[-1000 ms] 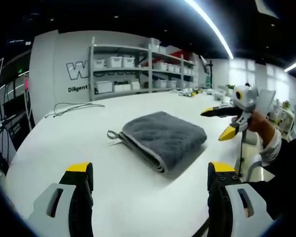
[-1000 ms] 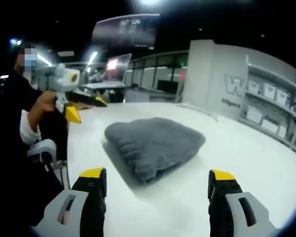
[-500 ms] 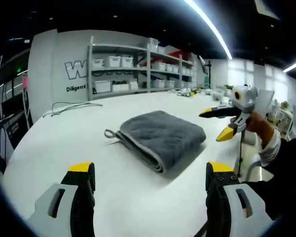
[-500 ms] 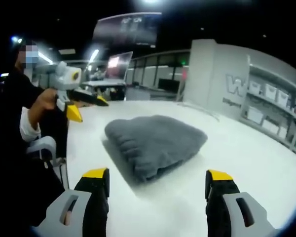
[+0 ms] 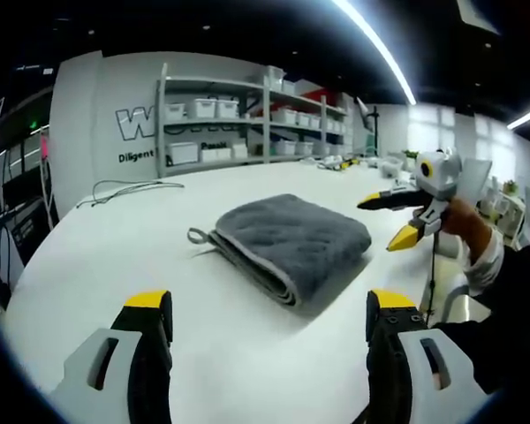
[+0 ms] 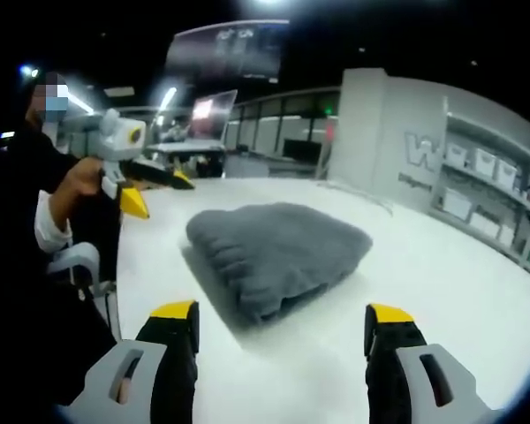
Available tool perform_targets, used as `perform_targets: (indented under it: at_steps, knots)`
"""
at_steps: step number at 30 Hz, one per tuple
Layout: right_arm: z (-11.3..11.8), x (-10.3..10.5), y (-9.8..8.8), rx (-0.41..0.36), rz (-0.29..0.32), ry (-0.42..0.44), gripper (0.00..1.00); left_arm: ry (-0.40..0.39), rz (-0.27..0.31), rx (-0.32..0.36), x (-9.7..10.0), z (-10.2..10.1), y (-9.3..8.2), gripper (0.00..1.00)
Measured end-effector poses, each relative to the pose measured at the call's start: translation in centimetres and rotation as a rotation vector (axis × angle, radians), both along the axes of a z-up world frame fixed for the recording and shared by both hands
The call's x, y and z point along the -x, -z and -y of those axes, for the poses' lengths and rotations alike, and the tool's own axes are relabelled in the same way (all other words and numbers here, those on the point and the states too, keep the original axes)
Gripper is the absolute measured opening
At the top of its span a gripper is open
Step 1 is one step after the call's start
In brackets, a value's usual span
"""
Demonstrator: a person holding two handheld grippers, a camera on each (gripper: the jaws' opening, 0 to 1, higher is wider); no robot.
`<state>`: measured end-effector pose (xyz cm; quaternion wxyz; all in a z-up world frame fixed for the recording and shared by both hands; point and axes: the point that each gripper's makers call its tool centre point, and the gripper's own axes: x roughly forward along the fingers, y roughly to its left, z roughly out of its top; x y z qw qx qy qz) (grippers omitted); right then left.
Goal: Open the folded towel by lifting each exposed corner and separating the folded layers until the towel lies flat within the target outline without major curled edges
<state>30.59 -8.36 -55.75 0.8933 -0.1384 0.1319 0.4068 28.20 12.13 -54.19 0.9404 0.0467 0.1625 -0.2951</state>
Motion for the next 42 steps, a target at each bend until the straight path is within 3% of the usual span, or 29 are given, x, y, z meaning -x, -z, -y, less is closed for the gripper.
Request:
perform_targets:
  at_steps: [24, 32, 37, 42]
  knots:
    - [0.0, -0.3, 0.5, -0.008, -0.02, 0.007, 0.72, -0.015, 0.011, 0.031, -0.5, 0.0, 0.3, 0.85]
    - [0.2, -0.6, 0.8, -0.006, -0.028, 0.01, 0.71, -0.005, 0.007, 0.031, -0.4, 0.8, 0.6, 0.85]
    - [0.4, -0.8, 0.7, -0.007, -0.028, 0.013, 0.71, -0.036, 0.043, 0.029, -0.9, 1.1, 0.5, 0.85]
    - [0.6, -0.9, 0.5, -0.011, -0.023, 0.015, 0.7, -0.014, 0.023, 0.014, -1.3, 1.8, 1.2, 0.85]
